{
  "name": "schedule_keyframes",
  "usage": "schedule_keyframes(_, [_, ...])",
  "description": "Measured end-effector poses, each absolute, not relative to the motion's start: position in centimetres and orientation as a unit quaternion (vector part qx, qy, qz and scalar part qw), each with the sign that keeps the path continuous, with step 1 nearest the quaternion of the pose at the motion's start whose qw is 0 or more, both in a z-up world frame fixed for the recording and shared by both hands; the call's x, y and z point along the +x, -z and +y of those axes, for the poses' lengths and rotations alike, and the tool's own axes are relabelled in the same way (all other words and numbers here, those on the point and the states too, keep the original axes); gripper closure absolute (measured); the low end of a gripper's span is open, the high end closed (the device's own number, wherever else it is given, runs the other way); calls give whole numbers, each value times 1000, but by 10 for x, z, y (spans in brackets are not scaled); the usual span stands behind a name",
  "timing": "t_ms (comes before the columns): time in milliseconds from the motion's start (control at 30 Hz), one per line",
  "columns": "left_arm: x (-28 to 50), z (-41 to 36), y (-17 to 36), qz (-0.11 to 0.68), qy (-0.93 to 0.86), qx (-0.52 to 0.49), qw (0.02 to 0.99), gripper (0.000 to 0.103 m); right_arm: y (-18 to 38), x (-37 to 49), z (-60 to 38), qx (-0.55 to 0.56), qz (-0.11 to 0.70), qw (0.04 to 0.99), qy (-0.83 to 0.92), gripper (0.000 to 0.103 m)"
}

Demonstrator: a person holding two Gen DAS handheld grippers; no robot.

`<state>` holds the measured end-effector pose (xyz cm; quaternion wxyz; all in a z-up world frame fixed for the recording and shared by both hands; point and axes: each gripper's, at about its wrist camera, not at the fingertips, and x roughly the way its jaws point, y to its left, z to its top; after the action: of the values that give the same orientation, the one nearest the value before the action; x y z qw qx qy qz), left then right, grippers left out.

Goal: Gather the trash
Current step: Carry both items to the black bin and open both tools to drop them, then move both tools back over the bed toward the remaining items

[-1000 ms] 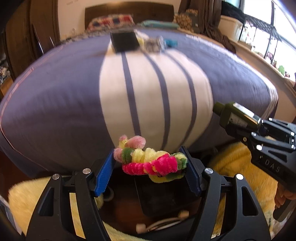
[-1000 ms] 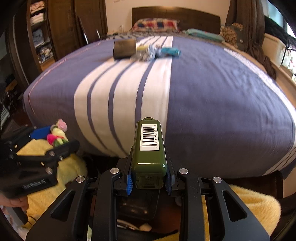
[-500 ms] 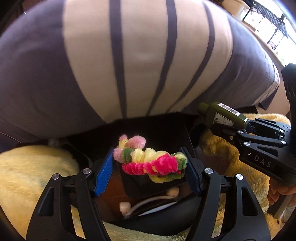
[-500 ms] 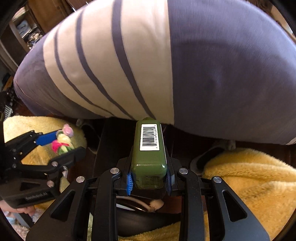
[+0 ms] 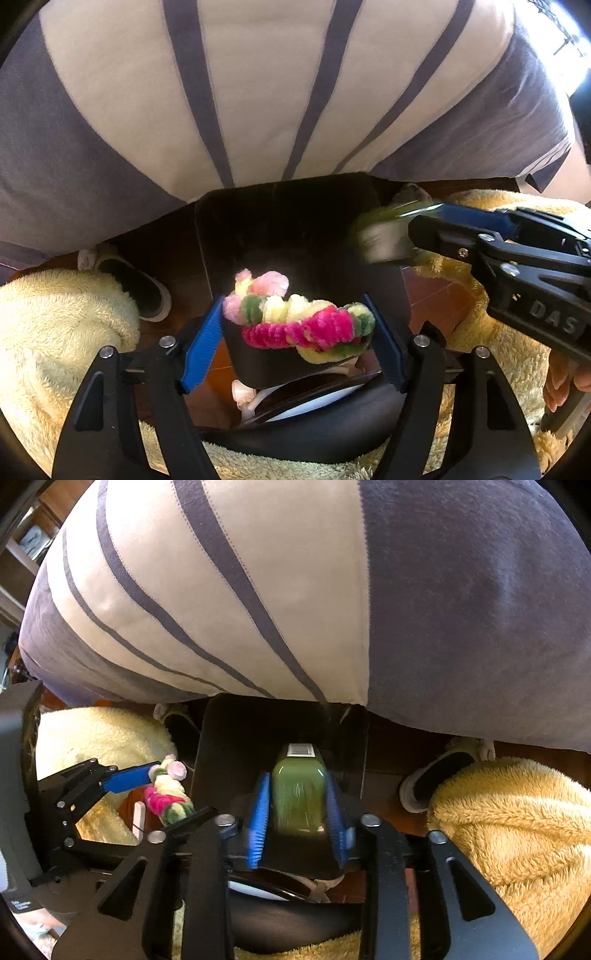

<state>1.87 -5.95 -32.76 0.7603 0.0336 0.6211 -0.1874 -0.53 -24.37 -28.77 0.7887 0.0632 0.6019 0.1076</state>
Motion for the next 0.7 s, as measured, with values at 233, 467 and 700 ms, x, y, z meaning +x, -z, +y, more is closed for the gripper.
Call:
schedule_keyframes(233, [19, -56, 321, 611, 185, 30, 769, 15, 279, -8, -250, 66, 588, 801, -91, 55])
schedule_keyframes(467, [16, -54, 294, 581, 177, 44, 793, 8, 248, -13, -263, 62, 549, 831, -67, 30])
schedule_keyframes(700, [13, -39, 237, 511, 151, 50, 845, 8, 209, -23, -272, 65, 501, 862, -51, 11])
